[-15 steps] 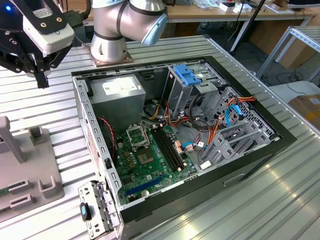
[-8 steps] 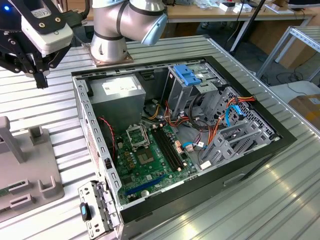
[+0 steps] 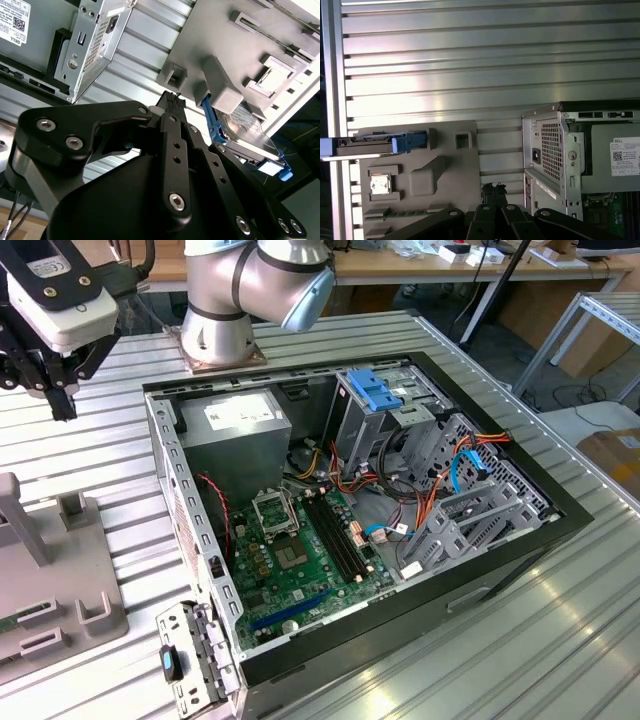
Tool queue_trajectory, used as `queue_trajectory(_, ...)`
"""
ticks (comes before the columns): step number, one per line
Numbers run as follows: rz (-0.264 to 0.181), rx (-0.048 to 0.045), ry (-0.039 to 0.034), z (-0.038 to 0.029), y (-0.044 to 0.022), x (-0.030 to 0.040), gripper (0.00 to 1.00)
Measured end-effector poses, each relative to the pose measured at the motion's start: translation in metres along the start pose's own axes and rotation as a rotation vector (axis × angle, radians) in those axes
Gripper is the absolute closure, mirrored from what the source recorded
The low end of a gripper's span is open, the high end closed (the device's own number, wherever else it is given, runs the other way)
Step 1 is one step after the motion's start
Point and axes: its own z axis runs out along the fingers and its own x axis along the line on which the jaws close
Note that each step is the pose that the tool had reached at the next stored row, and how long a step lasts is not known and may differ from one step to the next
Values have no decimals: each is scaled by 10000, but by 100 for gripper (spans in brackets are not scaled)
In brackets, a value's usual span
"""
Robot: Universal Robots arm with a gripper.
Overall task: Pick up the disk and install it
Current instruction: 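Reach for the disk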
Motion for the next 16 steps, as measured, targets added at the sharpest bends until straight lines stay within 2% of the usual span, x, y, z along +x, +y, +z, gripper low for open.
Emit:
queue_trajectory(4,-1,1,1,-2,-4,52,89)
queue_trajectory(16,-1,1,1,-2,-5,64,89)
